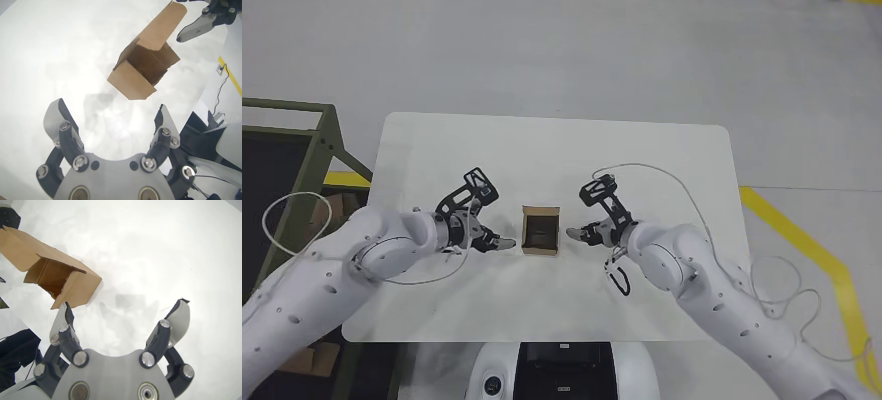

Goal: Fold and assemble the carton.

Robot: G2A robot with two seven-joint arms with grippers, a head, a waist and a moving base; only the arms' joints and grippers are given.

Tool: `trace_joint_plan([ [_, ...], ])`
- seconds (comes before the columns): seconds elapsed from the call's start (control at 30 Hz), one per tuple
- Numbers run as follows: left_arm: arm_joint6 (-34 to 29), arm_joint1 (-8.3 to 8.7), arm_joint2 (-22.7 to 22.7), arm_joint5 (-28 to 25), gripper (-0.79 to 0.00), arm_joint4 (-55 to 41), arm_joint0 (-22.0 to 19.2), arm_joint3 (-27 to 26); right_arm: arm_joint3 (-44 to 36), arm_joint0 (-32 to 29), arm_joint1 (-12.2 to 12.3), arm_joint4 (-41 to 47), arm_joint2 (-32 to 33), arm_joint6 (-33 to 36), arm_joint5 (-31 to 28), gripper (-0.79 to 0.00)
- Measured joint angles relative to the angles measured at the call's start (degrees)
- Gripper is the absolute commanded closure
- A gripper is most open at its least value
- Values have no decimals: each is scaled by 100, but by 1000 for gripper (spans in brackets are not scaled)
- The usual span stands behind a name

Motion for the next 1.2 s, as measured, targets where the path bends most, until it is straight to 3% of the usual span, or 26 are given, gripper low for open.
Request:
trace_joint_plan([
  [0.33, -304, -439, 548, 79, -785, -189, -775, 601, 258, 264, -193, -33, -235, 35, 23, -785],
  [0.73, -532, -774, 914, 79, -785, -136, -1156, 938, 403, 421, -394, -203, -496, 46, 25, -785],
  [1.2, -782, -1050, 1133, 118, -785, -17, -1386, 1154, 501, 551, -609, -543, -695, 201, 260, -785],
])
